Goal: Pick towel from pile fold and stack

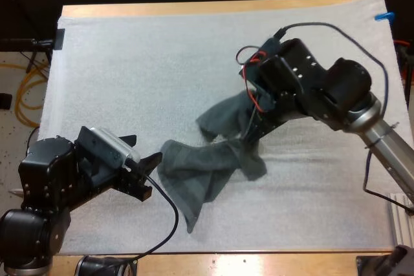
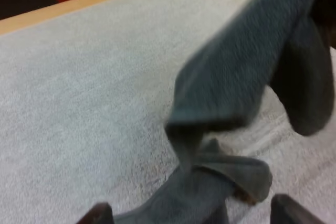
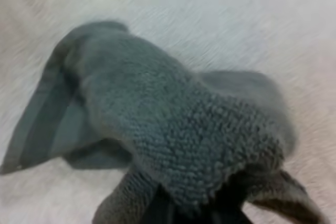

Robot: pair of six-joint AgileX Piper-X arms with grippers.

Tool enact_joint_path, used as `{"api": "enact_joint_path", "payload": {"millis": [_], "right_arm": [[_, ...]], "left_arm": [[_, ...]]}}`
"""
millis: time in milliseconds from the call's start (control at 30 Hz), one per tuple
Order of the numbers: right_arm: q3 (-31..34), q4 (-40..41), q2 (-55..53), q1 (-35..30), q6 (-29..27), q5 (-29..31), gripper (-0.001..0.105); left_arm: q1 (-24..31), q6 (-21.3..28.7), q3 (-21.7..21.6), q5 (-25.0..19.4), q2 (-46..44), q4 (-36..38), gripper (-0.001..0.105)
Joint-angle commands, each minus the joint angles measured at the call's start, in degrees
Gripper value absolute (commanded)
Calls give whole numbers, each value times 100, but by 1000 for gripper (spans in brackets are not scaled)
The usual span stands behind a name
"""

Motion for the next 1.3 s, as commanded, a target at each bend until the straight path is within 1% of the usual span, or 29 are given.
{"api": "enact_joint_path", "payload": {"millis": [0, 67, 133, 200, 267, 333, 400, 467, 633, 700, 733, 1033, 1133, 1267], "right_arm": [[-8, -160, -156, -5, 76, 28, 0], [-8, -226, -189, -7, 162, 100, 0], [-8, -299, -205, -7, 193, 339, 0], [-8, -470, -192, -19, 203, 742, 0], [-8, -648, -161, -71, 266, 837, 0], [-8, -818, -100, -189, 434, 836, 0], [-8, -958, 35, -446, 640, 836, 0], [-8, -1023, 174, -660, 721, 731, 0], [-8, -1222, 552, -1337, 760, 615, 0], [-8, -1448, 772, -1666, 760, 615, 0], [-8, -1504, 834, -1726, 760, 615, 0], [-8, -2810, 1620, -2790, 845, 615, 0], [-8, -3380, 1841, -3139, 1072, 615, 0], [-8, -4068, 2122, -3535, 1575, 625, 0]], "left_arm": [[9, 28, -10, -5, -30, -19, 59], [9, 28, -10, -5, -30, -19, 59], [9, 28, -10, -5, -30, -19, 59], [9, 28, -10, -5, -30, -19, 59], [9, 28, -10, -5, -30, -19, 59], [9, 28, -10, -5, -30, -19, 59], [9, 28, -10, -5, -30, -19, 59], [9, 90, -10, -5, -30, -19, 59], [9, 305, -10, -5, -17, -19, 59], [9, 335, -10, -5, 50, -32, 59], [9, 335, -10, -5, 85, -33, 59], [9, 335, -10, -5, 750, -33, 59], [9, 335, -10, -5, 885, -114, 59], [9, 335, -10, -5, 945, -391, 59]]}}
